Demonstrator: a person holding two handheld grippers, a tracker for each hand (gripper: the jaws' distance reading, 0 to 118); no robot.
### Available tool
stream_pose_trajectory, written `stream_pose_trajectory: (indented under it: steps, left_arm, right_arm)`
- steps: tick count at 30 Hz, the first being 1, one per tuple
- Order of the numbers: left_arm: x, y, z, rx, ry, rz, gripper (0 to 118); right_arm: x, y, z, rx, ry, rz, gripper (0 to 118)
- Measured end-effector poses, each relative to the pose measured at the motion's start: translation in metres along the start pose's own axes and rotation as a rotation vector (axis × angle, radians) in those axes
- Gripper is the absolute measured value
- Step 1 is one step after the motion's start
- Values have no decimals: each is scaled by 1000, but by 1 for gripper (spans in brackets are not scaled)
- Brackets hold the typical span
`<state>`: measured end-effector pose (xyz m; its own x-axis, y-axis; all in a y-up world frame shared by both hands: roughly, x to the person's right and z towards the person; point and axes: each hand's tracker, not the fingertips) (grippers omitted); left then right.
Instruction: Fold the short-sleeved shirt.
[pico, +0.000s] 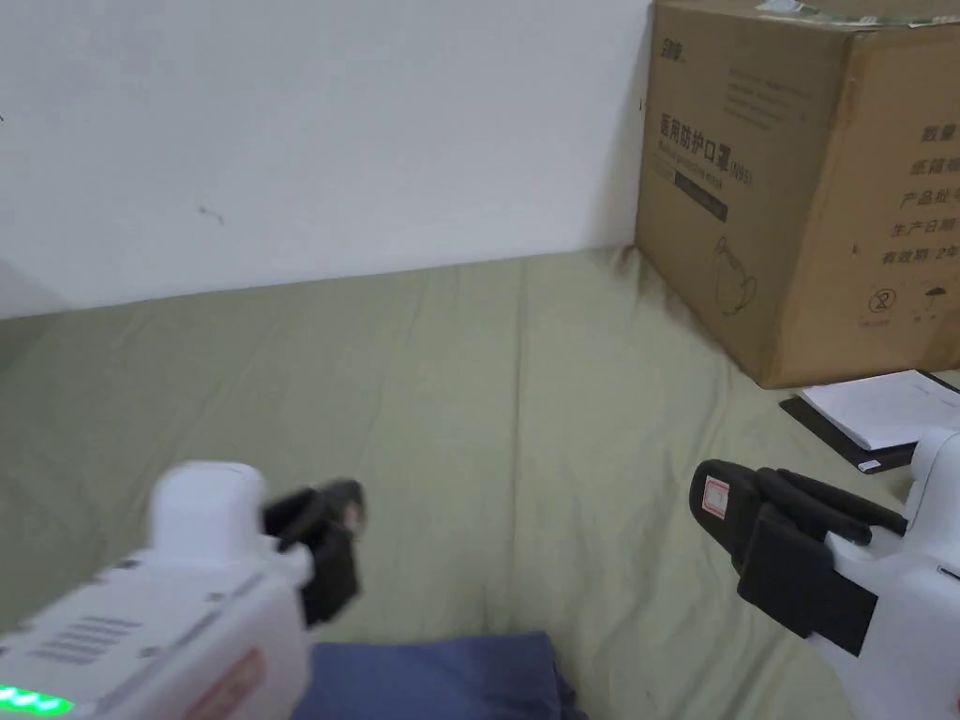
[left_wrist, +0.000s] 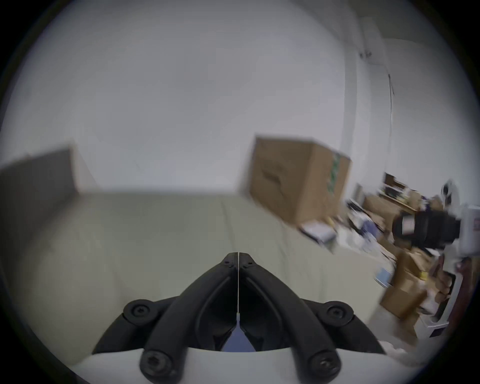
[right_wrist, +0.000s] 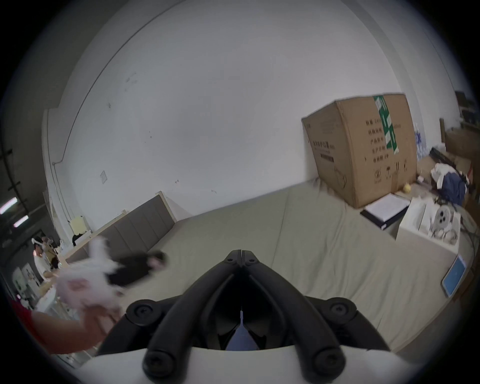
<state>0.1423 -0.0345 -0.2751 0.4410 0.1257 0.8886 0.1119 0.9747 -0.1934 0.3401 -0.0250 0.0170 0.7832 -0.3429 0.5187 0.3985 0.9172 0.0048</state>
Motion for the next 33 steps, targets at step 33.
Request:
stream_pose_trajectory:
  steps: [33]
  left_arm:
    - [-52,-13,74,63,305,-46,0]
  right_arm:
    - [-30,-50,-126,-426,-25,243,0]
